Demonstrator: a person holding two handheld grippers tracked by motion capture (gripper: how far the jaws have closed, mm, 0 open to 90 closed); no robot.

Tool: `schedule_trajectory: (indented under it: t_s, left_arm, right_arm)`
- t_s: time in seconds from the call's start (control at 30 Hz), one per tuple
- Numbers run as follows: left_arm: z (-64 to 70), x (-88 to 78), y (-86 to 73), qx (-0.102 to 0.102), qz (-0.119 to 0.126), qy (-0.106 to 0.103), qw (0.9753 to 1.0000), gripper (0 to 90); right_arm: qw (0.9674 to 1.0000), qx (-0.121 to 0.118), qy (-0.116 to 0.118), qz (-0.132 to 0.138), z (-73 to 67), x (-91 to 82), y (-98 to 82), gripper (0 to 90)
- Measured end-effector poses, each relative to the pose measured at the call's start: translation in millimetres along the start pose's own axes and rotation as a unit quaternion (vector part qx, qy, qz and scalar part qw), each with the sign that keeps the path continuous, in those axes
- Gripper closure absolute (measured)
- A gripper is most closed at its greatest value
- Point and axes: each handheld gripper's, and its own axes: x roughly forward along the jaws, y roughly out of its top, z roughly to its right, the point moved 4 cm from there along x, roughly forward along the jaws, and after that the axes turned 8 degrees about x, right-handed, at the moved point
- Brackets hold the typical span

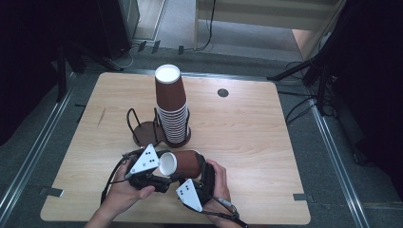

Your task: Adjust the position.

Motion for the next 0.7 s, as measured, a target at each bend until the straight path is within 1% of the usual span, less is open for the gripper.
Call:
schedule_trajectory:
  t_s: [0.07,0.13,0.2,0.27,0.33,0.43,0.47,0.53,0.63,0.7]
  left_arm:
    - [-0.1,-0.1,0.7,0.001,0.001,0.000,1.0000,22.7]
    - [1.4,1.3,0.9,0.001,-0.003,0.003,1.0000,23.0]
    - [2.4,3.5,1.0,-0.001,-0.011,0.005,0.9999,23.3]
    - [2.6,4.4,1.0,-0.003,-0.013,0.004,0.9999,23.5]
    - [1.8,3.6,1.1,-0.008,-0.011,-0.002,0.9999,23.7]
    - [-1.2,1.0,1.4,-0.017,-0.004,-0.013,0.9998,23.9]
    - [-2.0,0.6,1.3,-0.018,-0.002,-0.017,0.9997,23.9]
    - [-2.0,0.0,1.4,-0.021,0.003,-0.016,0.9996,23.9]
    - [-0.8,-0.2,2.1,-0.020,0.008,-0.024,0.9995,23.9]
    - [0.7,-0.7,2.7,-0.022,0.011,-0.019,0.9995,23.9]
  right_arm:
    - [0.9999,0.011,0.003,0.001,0.7,-0.4,1.1,8.9]
    - [1.0000,0.008,0.001,0.001,1.2,0.0,0.8,8.4]
    - [0.9999,0.009,0.003,-0.005,1.1,0.5,-0.7,7.7]
    - [0.9999,0.011,0.005,-0.008,0.8,0.9,-2.1,7.1]
    - [0.9998,0.015,0.006,-0.008,1.3,0.5,-2.3,6.5]
    - [0.9996,0.024,0.014,-0.003,1.9,-0.9,-0.4,6.3]
    - [0.9994,0.029,0.018,-0.003,1.9,-1.4,0.1,6.2]
    - [0.9990,0.038,0.024,-0.006,1.7,-2.4,0.8,5.3]
    - [0.9989,0.042,0.023,-0.003,3.1,-3.0,1.7,2.0]
    - [0.9985,0.050,0.023,-0.002,4.4,-3.7,2.5,0.0]
